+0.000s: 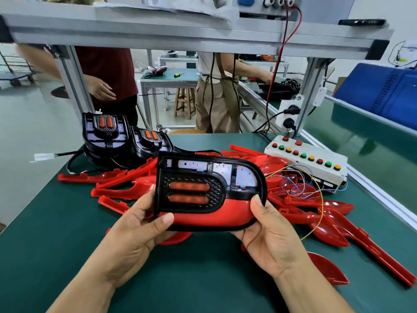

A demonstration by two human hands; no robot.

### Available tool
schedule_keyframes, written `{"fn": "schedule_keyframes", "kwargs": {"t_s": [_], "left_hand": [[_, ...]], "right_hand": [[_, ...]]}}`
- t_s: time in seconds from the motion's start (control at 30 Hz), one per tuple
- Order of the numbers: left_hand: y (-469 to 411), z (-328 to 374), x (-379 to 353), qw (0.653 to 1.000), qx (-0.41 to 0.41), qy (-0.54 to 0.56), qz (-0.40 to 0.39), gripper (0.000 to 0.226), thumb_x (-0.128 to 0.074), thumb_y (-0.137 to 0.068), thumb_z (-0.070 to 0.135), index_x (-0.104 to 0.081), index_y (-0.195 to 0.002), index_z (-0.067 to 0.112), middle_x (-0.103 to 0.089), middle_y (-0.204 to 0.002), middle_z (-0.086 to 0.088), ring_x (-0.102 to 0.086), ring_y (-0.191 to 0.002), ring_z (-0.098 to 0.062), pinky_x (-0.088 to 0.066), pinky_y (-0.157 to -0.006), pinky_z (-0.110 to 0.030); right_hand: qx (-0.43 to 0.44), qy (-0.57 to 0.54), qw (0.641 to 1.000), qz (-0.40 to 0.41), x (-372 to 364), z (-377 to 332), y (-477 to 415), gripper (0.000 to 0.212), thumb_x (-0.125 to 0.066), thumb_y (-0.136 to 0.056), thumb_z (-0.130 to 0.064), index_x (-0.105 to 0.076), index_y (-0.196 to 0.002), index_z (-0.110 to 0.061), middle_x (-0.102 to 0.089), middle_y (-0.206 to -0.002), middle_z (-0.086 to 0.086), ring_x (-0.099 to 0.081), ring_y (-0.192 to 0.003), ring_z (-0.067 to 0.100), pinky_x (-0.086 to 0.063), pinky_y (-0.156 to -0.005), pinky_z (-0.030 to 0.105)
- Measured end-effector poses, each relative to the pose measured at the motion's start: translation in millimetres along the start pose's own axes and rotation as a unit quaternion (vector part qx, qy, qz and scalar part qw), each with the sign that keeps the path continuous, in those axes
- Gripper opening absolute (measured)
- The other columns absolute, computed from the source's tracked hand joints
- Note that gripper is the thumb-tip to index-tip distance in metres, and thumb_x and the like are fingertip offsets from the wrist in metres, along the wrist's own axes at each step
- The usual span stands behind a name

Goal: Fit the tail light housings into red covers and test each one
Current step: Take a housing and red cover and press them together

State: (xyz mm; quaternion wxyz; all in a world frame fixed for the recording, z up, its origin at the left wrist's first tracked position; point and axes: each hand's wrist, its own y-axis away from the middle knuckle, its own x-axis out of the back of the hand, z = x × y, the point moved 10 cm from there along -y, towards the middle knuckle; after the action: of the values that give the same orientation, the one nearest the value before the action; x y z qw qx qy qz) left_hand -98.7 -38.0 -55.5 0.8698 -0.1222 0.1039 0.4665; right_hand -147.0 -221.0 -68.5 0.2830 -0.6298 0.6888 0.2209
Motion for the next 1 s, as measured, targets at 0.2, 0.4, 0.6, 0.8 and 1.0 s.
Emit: {"fn": "schedule_keyframes", "kwargs": {"t_s": [0.2, 0.4, 0.6, 0.8, 1.0], "left_hand": [[-2, -1, 6, 0.999, -0.008, -0.001, 0.032, 0.038, -0.060, -0.079, 0.010, -0.072, -0.115, 0.016, -0.068, -0.122, -0.013, -0.067, -0.110, -0.026, -0.059, -0.084, -0.034], [-4, -4, 3, 0.999, 0.003, 0.014, 0.036, 0.044, -0.079, -0.071, 0.022, -0.073, -0.115, 0.018, -0.070, -0.118, -0.012, -0.070, -0.102, -0.024, -0.059, -0.074, -0.029], [2, -5, 1, 0.998, 0.020, -0.018, 0.062, 0.043, -0.080, -0.066, 0.023, -0.076, -0.108, 0.029, -0.074, -0.111, -0.001, -0.070, -0.097, -0.010, -0.054, -0.069, -0.019], [2, 49, 53, 0.970, 0.002, -0.193, 0.146, 0.040, -0.083, -0.076, 0.031, -0.071, -0.114, 0.028, -0.075, -0.100, 0.012, -0.072, -0.092, -0.011, -0.053, -0.069, -0.015], [-44, 77, 106, 0.772, 0.052, -0.610, 0.173, 0.027, -0.070, -0.088, 0.015, -0.072, -0.112, 0.027, -0.070, -0.111, 0.010, -0.061, -0.106, -0.007, -0.041, -0.090, -0.018]], "right_hand": [[0.031, -0.007, 0.999, 0.008, 3, -8, -1, 0.055, -0.092, -0.059, -0.035, -0.074, -0.107, -0.012, -0.073, -0.108, 0.015, -0.072, -0.096, 0.026, -0.058, -0.075, 0.039], [0.049, 0.025, 0.998, 0.031, 9, -11, 0, 0.037, -0.074, -0.079, -0.033, -0.073, -0.108, -0.010, -0.072, -0.109, 0.017, -0.072, -0.094, 0.026, -0.059, -0.078, 0.042], [0.037, 0.016, 0.999, 0.008, -1, -10, 4, 0.054, -0.087, -0.063, -0.034, -0.073, -0.107, -0.006, -0.070, -0.111, 0.021, -0.071, -0.095, 0.030, -0.060, -0.075, 0.042], [0.028, -0.015, 0.998, 0.054, 7, -9, 6, 0.030, -0.054, -0.077, -0.013, -0.077, -0.095, -0.004, -0.072, -0.102, 0.022, -0.074, -0.081, 0.029, -0.060, -0.072, 0.043], [0.026, -0.018, 0.995, 0.100, 13, -7, 2, 0.030, -0.056, -0.076, -0.021, -0.077, -0.091, -0.006, -0.074, -0.097, 0.020, -0.074, -0.075, 0.027, -0.061, -0.064, 0.043]]}}
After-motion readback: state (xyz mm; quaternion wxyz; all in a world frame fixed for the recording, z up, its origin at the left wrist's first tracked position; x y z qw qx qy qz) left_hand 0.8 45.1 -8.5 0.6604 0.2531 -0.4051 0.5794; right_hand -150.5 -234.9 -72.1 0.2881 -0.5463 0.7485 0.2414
